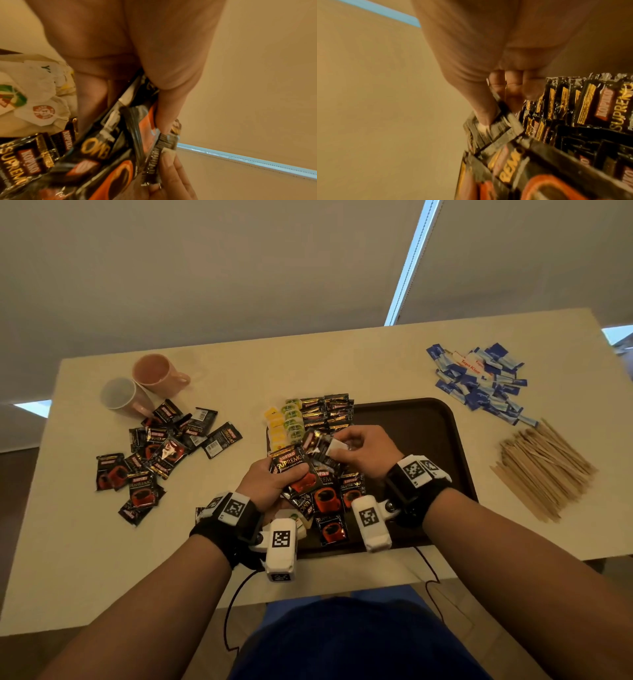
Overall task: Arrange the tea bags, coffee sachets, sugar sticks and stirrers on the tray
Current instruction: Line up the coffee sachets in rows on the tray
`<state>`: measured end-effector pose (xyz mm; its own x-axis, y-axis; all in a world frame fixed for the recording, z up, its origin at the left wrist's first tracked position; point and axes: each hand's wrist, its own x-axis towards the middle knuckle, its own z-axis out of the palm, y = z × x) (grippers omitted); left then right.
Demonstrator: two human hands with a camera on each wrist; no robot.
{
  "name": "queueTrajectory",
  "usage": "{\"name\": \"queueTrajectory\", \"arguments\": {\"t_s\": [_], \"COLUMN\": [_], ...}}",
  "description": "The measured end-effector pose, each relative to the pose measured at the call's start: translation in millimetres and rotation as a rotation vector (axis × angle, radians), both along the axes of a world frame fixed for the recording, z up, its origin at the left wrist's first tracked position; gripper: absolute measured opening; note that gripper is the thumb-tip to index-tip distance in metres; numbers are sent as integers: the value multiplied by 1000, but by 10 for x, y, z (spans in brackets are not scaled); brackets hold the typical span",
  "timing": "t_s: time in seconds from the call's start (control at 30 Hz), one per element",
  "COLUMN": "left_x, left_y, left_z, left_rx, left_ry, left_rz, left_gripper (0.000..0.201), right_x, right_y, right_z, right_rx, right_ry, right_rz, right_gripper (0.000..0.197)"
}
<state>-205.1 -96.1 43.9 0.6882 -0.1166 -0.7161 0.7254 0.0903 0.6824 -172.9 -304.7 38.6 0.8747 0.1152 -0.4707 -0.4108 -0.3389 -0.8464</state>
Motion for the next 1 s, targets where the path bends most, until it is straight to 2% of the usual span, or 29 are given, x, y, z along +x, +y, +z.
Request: {"name": "queueTrajectory", "arguments": {"t_s": [0.13,0.2,0.33,0.5,0.67,0.77,0.83,0.93,1.0], "left_x": [-4,2,12,18,9,10,8,16,34], "left_y": [68,102,103,61,61,68,72,87,103], "left_z": [-55,-69,-55,-25,7,18,20,12,4], "left_rx": [32,41,61,76,84,85,86,88,94], "left_ry": [8,13,17,13,14,12,7,3,6], "left_rz": [87,103,107,91,96,96,99,109,110], "left_gripper": [42,41,33,27,27,25,23,24,31], "right_x": [-62,-107,-187,-242,-285,-289,-278,-282,-279], "right_y": [-153,-225,-303,-329,-383,-396,-407,-409,-404], "right_z": [-14,-26,-90,-101,-101,-94,-107,-145,-128], "right_rx": [171,282,440,403,297,130,37,130,100], "right_ry": [107,188,296,295,212,200,229,297,309], "right_rz": [-210,-287,-345,-372,-306,-284,-282,-269,-198], "right_gripper": [13,11,19,27,28,28,24,7,33]}}
